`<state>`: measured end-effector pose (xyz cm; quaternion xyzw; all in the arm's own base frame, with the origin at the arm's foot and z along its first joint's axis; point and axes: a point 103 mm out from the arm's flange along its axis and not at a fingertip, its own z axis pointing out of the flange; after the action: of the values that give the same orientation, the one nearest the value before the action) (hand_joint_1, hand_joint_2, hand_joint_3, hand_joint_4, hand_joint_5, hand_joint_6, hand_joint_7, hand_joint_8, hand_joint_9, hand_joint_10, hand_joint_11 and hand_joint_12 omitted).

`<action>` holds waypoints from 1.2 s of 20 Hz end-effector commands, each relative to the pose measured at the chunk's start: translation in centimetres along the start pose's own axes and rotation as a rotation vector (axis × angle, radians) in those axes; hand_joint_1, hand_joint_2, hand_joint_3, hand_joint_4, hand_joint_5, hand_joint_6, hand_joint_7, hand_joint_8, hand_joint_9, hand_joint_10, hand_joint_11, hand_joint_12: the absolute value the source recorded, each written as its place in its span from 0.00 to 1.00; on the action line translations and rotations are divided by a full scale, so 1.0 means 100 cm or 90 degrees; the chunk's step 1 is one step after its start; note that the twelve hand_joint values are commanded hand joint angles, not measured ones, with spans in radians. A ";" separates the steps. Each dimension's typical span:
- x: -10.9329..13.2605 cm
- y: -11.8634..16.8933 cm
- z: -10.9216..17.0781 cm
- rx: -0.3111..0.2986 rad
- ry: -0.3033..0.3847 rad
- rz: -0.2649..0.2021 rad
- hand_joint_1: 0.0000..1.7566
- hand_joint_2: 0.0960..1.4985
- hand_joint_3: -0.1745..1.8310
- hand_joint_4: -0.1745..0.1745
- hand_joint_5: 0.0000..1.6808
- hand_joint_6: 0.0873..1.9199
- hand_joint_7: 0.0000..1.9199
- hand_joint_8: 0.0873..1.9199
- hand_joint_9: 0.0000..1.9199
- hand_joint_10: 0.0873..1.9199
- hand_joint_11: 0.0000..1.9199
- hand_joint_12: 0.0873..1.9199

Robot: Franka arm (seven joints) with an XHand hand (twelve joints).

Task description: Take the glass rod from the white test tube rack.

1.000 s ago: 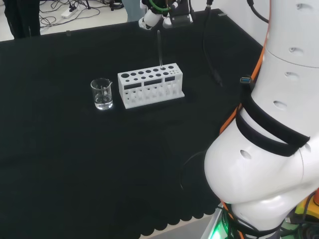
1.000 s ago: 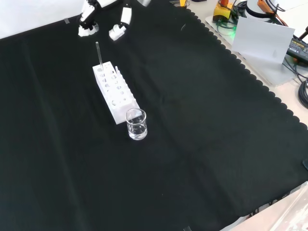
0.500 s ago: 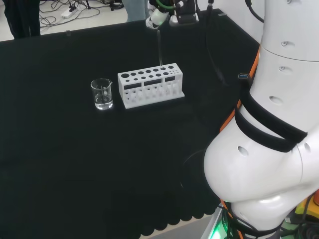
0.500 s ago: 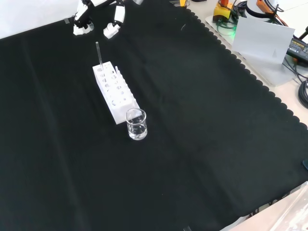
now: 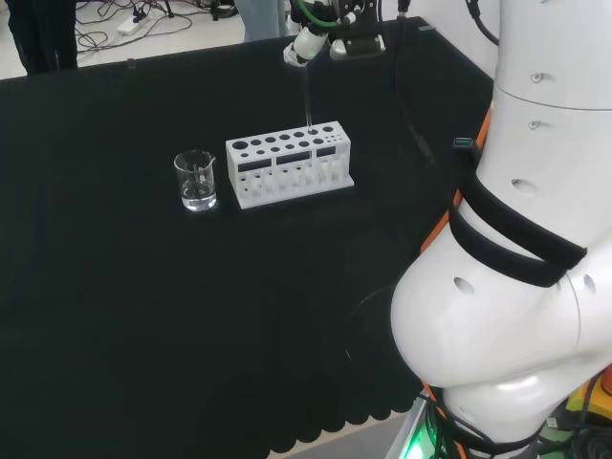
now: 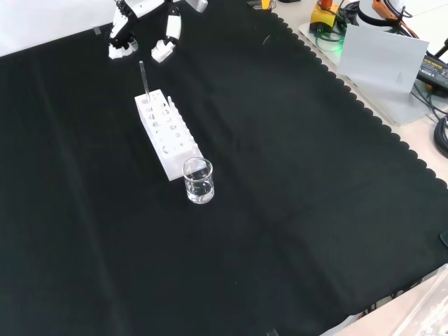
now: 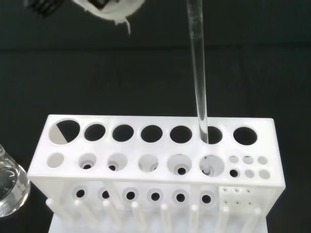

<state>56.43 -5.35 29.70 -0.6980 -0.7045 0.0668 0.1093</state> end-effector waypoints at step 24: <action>-0.014 0.014 0.029 -0.005 -0.005 -0.001 0.47 0.46 0.42 0.00 0.32 0.48 0.42 0.47 0.65 0.40 0.68 0.53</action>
<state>57.12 -6.82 26.62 -0.6983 -0.7048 0.0700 0.1036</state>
